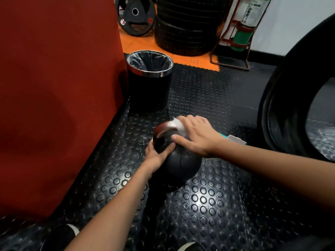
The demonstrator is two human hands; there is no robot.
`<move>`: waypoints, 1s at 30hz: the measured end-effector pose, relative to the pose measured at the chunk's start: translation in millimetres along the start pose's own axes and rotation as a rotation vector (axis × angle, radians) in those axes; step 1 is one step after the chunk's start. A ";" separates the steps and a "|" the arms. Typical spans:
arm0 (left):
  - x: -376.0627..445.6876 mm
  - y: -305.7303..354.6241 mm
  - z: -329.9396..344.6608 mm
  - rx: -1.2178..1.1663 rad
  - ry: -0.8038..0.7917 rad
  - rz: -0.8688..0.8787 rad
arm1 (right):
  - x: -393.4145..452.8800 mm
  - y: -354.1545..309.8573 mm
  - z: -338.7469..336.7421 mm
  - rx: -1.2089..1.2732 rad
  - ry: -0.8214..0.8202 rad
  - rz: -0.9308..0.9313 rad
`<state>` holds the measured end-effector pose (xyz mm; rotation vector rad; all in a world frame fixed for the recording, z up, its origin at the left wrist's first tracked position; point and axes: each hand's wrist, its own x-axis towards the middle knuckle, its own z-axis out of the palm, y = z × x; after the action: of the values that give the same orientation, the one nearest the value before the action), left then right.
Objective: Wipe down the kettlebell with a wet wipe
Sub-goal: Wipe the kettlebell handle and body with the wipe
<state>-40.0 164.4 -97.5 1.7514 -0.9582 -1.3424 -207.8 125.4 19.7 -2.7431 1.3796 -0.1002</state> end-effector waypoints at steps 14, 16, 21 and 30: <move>-1.8 3.9 -1.0 -0.006 -0.005 -0.013 | 8.7 -8.0 -3.1 0.033 -0.032 0.017; -1.5 2.5 -1.9 0.001 -0.013 -0.011 | -2.9 12.6 -6.4 0.086 -0.049 0.058; -0.8 1.7 -2.4 0.000 -0.020 -0.025 | 4.8 7.0 -9.4 0.098 -0.072 0.189; 0.0 1.8 -2.5 0.021 -0.036 -0.031 | 0.3 15.8 -16.4 0.120 -0.124 0.109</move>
<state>-37.9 163.8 -95.4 1.7694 -0.9717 -1.3930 -221.7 115.3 34.6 -2.5262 1.4370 -0.0066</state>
